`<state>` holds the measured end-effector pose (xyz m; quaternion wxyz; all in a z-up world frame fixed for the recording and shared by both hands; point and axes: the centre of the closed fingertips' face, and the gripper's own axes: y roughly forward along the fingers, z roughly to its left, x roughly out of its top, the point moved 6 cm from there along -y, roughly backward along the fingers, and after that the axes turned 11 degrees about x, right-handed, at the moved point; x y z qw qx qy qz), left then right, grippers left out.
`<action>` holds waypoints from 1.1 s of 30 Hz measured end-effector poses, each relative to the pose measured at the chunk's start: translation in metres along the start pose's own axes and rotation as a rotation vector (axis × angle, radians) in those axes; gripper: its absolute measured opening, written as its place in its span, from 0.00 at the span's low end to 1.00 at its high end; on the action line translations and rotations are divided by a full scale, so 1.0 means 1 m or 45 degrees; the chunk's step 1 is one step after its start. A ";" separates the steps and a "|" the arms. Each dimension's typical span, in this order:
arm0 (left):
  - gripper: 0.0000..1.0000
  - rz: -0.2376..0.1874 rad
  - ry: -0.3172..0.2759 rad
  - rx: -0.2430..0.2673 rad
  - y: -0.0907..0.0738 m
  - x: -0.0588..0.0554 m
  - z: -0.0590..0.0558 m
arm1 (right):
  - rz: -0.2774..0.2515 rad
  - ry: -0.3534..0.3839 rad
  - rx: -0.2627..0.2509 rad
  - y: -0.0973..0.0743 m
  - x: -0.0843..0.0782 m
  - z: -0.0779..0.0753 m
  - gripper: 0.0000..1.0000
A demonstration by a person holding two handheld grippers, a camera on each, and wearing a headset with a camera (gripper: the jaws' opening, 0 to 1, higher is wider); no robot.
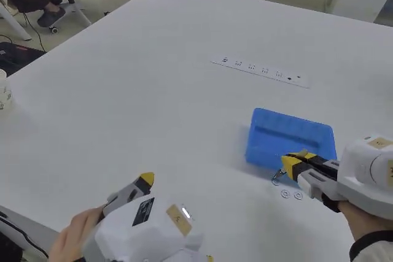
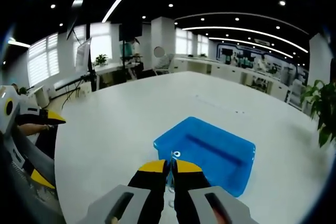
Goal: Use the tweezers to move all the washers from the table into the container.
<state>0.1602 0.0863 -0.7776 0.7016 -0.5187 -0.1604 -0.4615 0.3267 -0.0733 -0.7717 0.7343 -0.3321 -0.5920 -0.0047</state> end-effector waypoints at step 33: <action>0.88 0.016 0.011 0.004 0.001 -0.002 0.000 | 0.075 -0.097 -0.010 0.005 -0.003 0.001 0.00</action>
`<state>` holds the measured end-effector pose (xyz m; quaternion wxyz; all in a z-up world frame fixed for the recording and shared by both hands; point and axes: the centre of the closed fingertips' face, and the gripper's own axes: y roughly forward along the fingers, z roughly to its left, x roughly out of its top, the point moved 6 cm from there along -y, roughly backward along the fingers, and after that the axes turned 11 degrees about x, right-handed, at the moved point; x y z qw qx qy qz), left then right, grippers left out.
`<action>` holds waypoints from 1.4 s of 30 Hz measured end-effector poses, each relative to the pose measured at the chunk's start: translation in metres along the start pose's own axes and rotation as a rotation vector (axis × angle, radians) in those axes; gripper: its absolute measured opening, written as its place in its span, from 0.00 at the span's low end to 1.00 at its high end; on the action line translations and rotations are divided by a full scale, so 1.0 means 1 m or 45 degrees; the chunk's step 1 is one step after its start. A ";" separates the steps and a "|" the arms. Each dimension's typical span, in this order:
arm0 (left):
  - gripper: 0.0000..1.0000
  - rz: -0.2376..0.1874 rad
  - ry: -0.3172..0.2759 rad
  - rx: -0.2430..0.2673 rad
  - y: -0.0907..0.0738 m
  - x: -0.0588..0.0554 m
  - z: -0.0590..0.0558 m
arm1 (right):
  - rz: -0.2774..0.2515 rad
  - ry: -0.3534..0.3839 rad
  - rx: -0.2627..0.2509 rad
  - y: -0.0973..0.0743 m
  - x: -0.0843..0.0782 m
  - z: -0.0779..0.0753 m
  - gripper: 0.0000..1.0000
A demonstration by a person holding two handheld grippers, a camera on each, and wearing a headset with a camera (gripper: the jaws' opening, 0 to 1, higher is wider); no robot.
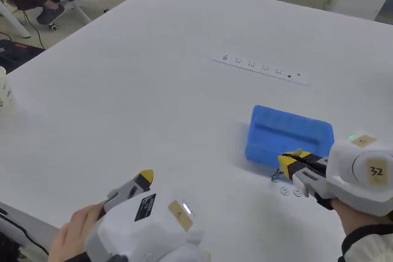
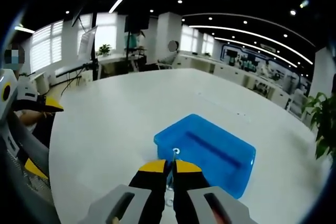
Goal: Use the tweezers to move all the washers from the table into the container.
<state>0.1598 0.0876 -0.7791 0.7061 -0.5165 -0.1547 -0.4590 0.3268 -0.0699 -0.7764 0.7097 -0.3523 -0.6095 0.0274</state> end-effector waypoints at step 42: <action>0.88 -0.001 0.004 0.003 -0.002 0.000 -0.001 | -0.159 0.138 -0.074 -0.032 0.054 -0.023 0.00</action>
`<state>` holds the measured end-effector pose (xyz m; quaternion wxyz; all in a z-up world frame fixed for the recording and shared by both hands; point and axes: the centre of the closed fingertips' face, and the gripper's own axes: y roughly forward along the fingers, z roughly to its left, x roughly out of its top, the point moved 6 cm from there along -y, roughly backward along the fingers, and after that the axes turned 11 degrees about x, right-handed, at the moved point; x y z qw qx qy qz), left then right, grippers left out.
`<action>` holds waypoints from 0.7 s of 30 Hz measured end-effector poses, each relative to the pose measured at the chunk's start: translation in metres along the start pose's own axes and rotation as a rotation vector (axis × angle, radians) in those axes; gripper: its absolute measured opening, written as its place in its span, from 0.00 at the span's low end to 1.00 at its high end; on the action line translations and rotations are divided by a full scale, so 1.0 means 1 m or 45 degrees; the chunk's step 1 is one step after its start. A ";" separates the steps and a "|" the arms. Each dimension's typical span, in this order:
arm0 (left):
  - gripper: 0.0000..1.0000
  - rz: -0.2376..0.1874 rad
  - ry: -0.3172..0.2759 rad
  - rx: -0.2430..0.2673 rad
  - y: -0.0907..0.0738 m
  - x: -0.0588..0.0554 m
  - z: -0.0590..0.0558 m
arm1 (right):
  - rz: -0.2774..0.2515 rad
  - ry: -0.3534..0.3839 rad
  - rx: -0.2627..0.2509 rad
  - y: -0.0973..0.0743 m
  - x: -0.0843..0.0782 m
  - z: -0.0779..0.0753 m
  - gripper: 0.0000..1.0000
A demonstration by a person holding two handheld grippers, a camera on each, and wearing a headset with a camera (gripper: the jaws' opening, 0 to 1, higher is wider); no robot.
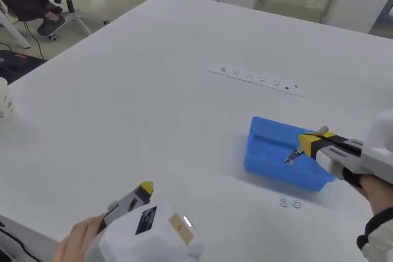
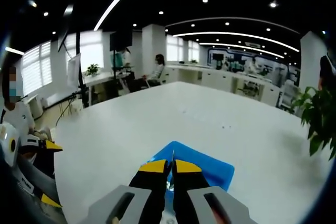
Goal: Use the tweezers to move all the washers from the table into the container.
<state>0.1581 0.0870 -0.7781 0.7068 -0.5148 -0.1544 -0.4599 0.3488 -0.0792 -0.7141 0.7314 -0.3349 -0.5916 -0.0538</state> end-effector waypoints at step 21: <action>0.87 0.020 -0.001 0.003 0.004 -0.001 0.001 | 0.105 -0.040 -0.002 0.034 -0.020 -0.013 0.00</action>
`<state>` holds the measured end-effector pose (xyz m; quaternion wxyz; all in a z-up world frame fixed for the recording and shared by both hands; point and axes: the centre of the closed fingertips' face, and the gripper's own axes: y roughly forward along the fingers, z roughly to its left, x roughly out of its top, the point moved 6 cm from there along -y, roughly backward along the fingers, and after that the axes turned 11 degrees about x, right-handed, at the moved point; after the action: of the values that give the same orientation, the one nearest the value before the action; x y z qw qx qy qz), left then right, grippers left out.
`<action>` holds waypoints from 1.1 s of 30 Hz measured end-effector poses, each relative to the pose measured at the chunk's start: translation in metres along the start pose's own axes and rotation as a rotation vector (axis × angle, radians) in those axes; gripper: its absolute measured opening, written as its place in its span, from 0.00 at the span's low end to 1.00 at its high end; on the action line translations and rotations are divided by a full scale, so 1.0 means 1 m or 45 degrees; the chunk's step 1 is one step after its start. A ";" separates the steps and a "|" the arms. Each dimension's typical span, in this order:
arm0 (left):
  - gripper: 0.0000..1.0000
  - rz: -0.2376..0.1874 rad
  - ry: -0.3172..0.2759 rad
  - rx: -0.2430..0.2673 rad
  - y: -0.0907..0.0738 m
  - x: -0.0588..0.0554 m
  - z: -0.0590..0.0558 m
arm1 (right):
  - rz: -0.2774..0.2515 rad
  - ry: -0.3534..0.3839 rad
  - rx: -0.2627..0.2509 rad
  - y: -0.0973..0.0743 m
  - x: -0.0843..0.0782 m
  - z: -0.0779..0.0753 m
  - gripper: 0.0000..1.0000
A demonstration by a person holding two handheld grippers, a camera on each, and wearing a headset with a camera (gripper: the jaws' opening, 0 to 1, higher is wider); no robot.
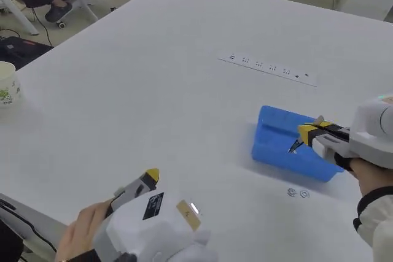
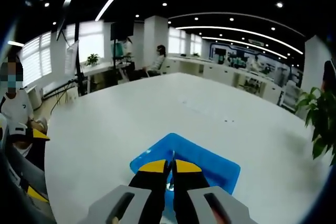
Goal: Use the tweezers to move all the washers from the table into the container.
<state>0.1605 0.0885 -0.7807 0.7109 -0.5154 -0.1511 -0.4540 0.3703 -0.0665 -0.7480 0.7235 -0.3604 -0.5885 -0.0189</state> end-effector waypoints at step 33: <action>0.86 0.021 0.008 -0.001 0.001 -0.002 0.000 | 0.015 0.024 -0.011 0.007 -0.008 -0.009 0.01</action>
<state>0.1600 0.0898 -0.7829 0.7148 -0.5157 -0.1445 -0.4498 0.3785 -0.0693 -0.7587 0.7275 -0.3667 -0.5795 -0.0206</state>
